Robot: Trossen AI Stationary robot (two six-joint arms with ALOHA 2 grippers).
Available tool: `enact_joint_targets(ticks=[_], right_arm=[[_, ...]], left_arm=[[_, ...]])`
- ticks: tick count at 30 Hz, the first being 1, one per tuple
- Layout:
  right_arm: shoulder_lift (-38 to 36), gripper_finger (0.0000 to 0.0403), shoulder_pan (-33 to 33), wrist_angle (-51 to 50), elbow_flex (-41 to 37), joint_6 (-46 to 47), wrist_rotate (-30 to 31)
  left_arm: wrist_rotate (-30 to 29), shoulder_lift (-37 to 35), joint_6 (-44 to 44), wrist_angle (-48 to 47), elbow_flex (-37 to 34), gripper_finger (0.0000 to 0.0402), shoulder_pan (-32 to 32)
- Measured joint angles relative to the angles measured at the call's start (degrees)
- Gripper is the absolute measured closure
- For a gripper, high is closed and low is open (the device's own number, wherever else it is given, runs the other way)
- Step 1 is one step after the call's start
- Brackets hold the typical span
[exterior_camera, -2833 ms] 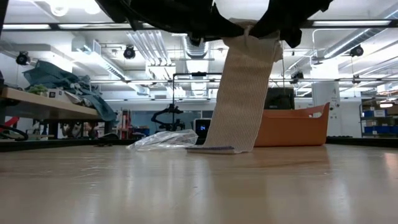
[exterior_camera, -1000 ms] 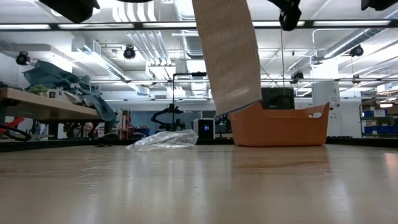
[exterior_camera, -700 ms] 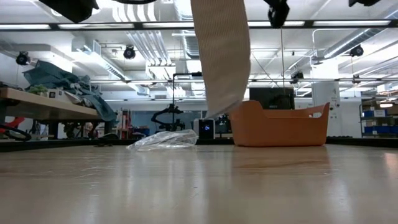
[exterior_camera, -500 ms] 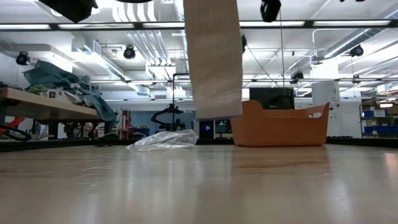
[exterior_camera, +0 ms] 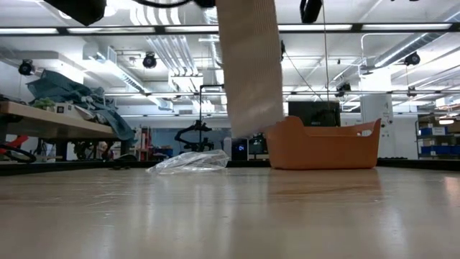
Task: Roll bandage
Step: Roll the brown bandage
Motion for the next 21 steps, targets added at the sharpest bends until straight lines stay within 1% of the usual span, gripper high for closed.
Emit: enact_joint_targets(ticks=[2,4,8,11,16,21], right_arm=[[-1.2,0.0376,0.2,0.0,0.0,0.5,-1.5],[-2.0,0.0376,0.3,0.4,0.1,0.6,-2.0],[-3.0,0.0376,0.1,0.1,0.1,1.0,-1.0],[-3.3,0.0376,0.2,0.2,0.1,2.7,-1.2],[-3.3,0.0376,0.2,-0.2,0.1,7.5,-1.6],[-3.2,0.0376,0.2,-1.4,0.1,11.1,-2.0]], left_arm=[[-5.2,-0.1,2.4,0.1,-0.3,0.0313,0.2],[-7.2,-0.2,4.8,-0.1,-1.0,0.0293,0.3],[-6.5,-0.2,5.3,-0.1,-2.3,0.0262,0.2],[-6.3,-0.2,4.9,-0.1,-2.5,0.0250,0.3],[-5.5,-0.2,3.5,0.2,-1.1,0.0245,0.2],[-1.4,-0.2,0.8,0.1,0.2,0.0256,0.2]])
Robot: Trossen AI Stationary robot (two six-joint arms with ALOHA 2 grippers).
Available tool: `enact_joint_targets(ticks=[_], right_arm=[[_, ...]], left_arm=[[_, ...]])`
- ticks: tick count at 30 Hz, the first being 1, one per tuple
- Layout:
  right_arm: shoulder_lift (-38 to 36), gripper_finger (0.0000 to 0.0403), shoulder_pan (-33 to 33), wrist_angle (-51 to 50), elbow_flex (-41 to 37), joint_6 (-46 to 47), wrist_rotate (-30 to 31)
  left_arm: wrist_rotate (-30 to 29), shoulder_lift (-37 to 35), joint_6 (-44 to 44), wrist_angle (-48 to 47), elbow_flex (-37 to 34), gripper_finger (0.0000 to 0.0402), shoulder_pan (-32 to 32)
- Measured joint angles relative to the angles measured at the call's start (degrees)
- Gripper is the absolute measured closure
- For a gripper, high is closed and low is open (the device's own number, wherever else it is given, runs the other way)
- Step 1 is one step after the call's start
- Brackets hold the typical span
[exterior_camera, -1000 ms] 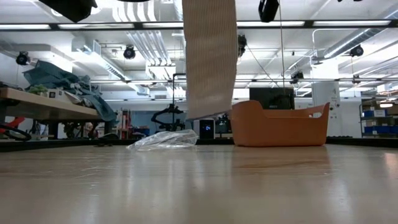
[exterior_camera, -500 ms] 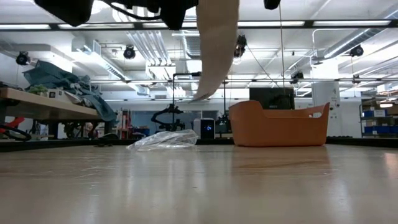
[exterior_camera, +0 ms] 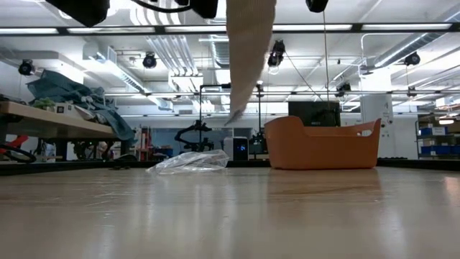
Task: Roll bandage
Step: Roll the brown bandage
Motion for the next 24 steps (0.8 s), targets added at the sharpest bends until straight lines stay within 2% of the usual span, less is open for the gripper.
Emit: enact_joint_targets(ticks=[5,10,17,19,24], right_arm=[[0.0,0.0376,0.0,-2.9,0.0,1.9,0.1],[0.9,0.0376,0.0,-2.6,-0.1,3.6,-1.7],[3.6,0.0376,0.0,5.9,-0.1,3.6,-5.7],[4.3,0.0376,0.0,7.7,-0.1,2.6,-5.4],[4.6,0.0376,0.1,8.9,-0.1,-5.5,0.2]], left_arm=[[1.9,0.0,1.1,-0.2,1.1,0.0284,0.2],[4.1,0.0,3.7,-0.6,3.2,0.0332,1.6],[11.7,0.0,0.6,-3.3,5.2,0.0394,3.2],[12.1,0.0,-0.3,-4.5,5.6,0.0399,3.1],[11.7,0.0,-0.9,-5.5,5.8,0.0389,2.7]])
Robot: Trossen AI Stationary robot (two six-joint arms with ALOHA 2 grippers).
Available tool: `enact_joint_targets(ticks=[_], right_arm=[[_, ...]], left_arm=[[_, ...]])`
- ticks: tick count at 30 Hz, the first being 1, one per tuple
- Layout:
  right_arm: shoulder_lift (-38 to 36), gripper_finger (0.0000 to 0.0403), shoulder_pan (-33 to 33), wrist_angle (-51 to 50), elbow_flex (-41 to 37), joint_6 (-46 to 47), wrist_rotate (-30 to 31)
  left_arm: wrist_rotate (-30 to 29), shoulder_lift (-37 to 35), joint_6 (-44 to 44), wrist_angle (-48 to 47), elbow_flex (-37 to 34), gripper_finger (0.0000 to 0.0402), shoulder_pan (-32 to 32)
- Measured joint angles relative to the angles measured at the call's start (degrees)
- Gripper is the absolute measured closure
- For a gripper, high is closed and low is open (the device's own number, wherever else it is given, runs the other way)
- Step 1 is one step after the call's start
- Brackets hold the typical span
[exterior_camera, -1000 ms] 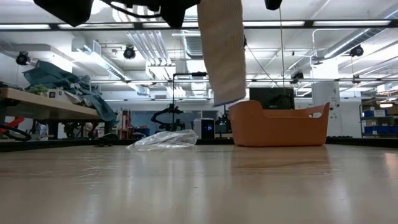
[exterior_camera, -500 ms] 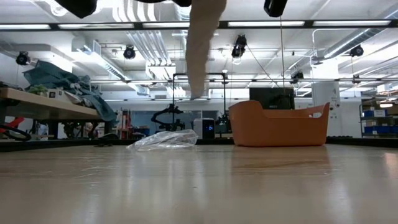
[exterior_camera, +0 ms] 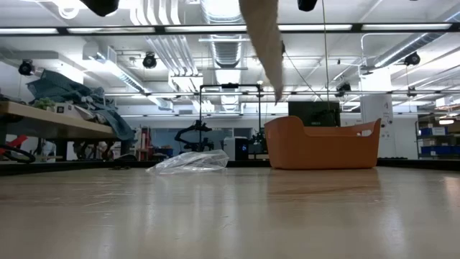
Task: Roll bandage
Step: Roll the brown bandage
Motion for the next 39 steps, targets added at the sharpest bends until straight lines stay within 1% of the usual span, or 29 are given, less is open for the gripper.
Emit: enact_joint_targets(ticks=[2,8,11,14,17,20,22,23,28,29,30,31,32,33,34,35,36,38,39], right_arm=[[-0.4,0.0376,0.0,0.1,0.0,-3.5,1.5],[-0.7,0.0376,0.0,0.4,0.2,-10.5,4.1],[0.0,0.0376,0.0,4.5,0.2,-13.4,4.6],[0.0,0.0376,0.0,9.7,0.2,-16.3,2.1],[-0.1,0.0376,0.0,13.5,0.2,-18.8,-0.1],[0.0,0.0376,0.0,19.1,-0.5,-23.0,-5.4],[0.0,0.0376,0.6,24.5,-1.6,-28.2,-10.6],[0.0,0.0376,1.0,27.5,-2.2,-30.5,-11.8],[0.0,0.0376,1.2,40.4,-5.9,-42.6,-13.1],[0.0,0.0376,1.2,42.0,-6.5,-45.0,-12.3],[0.0,0.0376,1.4,42.6,-6.7,-47.3,-8.4],[0.0,0.0376,1.4,42.3,-6.8,-48.8,-2.7],[0.0,0.0376,1.3,41.3,-6.9,-49.3,1.8],[0.0,0.0376,1.0,39.2,-7.1,-49.1,2.5],[0.0,0.0376,0.6,36.6,-7.2,-48.9,0.1],[0.1,0.0376,0.4,35.3,-7.2,-49.4,-3.8],[0.2,0.0376,0.5,35.7,-7.3,-50.0,-6.5],[-0.3,0.0376,0.7,41.1,-7.4,-49.7,-10.3],[-0.6,0.0376,0.2,44.8,-7.3,-47.3,-14.3]], left_arm=[[-1.0,0.0,-0.8,-0.4,0.0,0.0386,-0.2],[-0.9,0.0,-2.6,-1.9,0.0,0.0387,-0.2],[-2.0,0.0,-2.8,-2.4,0.0,0.0391,-0.2],[-5.8,0.0,-2.3,-2.3,0.0,0.0391,-0.3],[-9.9,0.0,-0.6,-2.5,0.0,0.0382,-0.3],[-12.7,0.0,2.2,-2.0,0.0,0.0370,-0.2],[-13.4,-0.2,3.1,-0.9,-0.1,0.0363,-0.3],[-13.4,-0.6,3.1,-0.8,-0.1,0.0359,-0.4],[-13.4,-3.0,1.3,-0.4,-0.1,0.0348,-0.6],[-13.4,-3.3,0.8,-0.5,-0.1,0.0347,-0.7],[-13.4,-3.5,0.4,-0.7,-0.1,0.0345,-0.7],[-13.4,-3.8,0.2,-0.7,-0.1,0.0344,-0.8],[-13.4,-3.9,0.2,-0.6,-0.1,0.0343,-1.0],[-13.4,-4.1,0.2,-0.5,-0.1,0.0343,-1.1],[-13.4,-4.1,0.2,-0.6,-0.1,0.0342,-1.4],[-13.4,-4.1,0.2,-0.6,-0.1,0.0341,-1.6],[-13.4,-4.1,0.2,-0.7,-0.1,0.0340,-1.6],[-13.4,-4.2,0.2,-0.7,-0.1,0.0340,-1.6],[-13.4,-4.3,0.2,-0.6,-0.1,0.0340,-1.7]])
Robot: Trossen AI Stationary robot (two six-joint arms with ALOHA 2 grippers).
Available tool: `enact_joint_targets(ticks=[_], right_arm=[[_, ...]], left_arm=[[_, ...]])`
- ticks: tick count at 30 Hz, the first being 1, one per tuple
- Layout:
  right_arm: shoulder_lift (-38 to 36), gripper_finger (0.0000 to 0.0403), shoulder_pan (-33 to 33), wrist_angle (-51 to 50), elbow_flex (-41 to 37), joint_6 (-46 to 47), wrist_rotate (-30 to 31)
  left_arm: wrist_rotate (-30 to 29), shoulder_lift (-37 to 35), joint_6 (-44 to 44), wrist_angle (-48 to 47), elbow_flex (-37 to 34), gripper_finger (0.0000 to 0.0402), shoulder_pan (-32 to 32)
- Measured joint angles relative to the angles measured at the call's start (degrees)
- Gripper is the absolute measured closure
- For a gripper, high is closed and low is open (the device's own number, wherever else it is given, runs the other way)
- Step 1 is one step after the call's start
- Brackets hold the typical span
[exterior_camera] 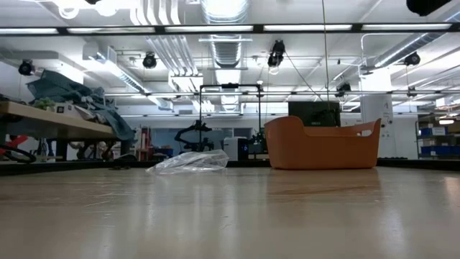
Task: Roll bandage
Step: Roll the brown bandage
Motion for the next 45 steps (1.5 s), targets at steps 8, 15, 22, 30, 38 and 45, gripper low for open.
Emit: enact_joint_targets(ticks=[8,15,22,30,38,45], right_arm=[[-1.3,0.0376,-3.9,3.1,1.2,22.2,-21.6],[-1.2,0.0375,-4.4,-3.8,1.2,23.2,-15.9],[-1.3,0.0376,-5.0,-13.3,1.2,19.3,-9.8],[-0.9,0.0376,-5.0,-13.9,1.3,20.5,-8.5],[-1.1,0.0376,-5.0,-8.5,1.3,31.7,-9.2],[-0.9,0.0376,-5.0,-8.8,1.4,33.9,-9.3]], left_arm=[[4.2,-2.0,-1.8,0.4,0.0,0.0338,-1.8],[16.6,-4.0,-10.4,0.2,1.9,0.0337,-2.7],[17.0,-3.0,-14.6,-19.9,15.1,0.0363,-2.6],[16.8,1.3,-12.9,-32.3,26.9,0.0354,-2.3],[15.4,1.7,-21.0,-34.0,26.9,0.0311,-0.2],[22.2,1.8,-25.5,-38.1,26.8,0.0228,0.5]])
